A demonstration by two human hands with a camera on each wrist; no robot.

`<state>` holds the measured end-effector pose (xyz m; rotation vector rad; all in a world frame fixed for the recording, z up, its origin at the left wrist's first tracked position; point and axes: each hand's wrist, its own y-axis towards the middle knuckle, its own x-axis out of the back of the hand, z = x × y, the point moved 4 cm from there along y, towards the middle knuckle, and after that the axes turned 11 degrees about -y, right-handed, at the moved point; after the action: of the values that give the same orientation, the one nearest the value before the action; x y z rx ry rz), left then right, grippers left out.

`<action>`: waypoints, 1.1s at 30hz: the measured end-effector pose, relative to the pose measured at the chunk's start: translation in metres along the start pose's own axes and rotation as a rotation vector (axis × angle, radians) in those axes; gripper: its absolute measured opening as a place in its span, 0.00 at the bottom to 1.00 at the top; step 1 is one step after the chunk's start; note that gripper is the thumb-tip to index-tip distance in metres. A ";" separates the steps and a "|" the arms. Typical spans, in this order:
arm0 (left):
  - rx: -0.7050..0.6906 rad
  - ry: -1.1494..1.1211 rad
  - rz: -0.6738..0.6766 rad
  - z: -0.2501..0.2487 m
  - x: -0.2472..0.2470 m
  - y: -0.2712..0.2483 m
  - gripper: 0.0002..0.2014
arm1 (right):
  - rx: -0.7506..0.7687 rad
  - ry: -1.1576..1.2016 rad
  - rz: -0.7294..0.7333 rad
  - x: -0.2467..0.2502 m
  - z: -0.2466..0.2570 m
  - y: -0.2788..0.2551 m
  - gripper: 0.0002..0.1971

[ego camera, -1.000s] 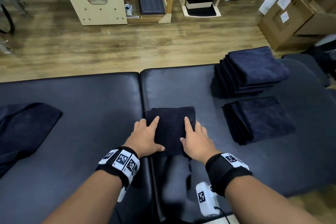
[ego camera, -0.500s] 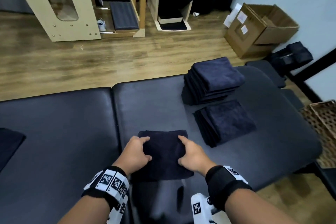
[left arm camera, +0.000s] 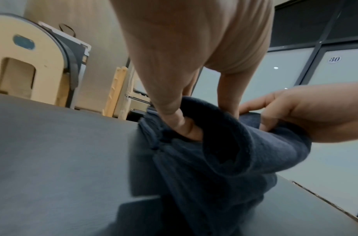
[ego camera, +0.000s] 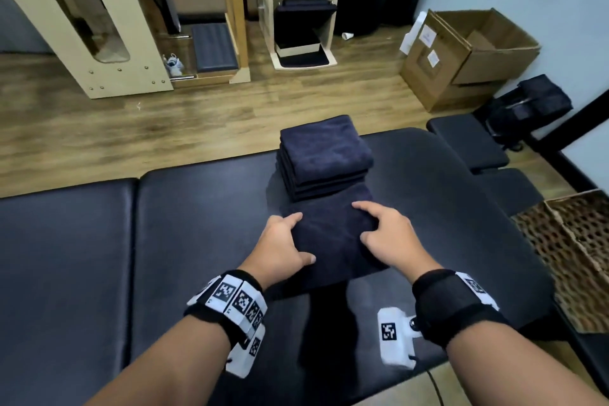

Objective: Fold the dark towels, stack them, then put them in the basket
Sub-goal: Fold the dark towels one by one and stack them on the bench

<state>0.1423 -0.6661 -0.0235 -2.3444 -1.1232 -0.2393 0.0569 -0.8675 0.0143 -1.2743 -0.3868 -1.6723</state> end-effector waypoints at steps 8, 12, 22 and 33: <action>0.041 0.277 -0.033 -0.027 -0.057 0.025 0.39 | 0.197 -0.549 0.018 -0.006 -0.054 0.039 0.37; -0.010 0.459 0.165 -0.034 -0.070 0.033 0.40 | 0.424 -0.458 0.041 -0.025 -0.047 0.037 0.40; 0.066 0.569 0.199 -0.008 -0.079 0.036 0.48 | 0.323 -0.629 0.234 -0.060 -0.064 0.041 0.49; 0.112 0.040 -0.071 -0.001 -0.060 0.029 0.24 | 0.019 -0.242 0.068 -0.032 -0.059 0.058 0.33</action>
<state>0.1260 -0.7218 -0.0557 -2.1954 -1.1707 -0.2420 0.0712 -0.9227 -0.0539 -1.4650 -0.4968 -1.4584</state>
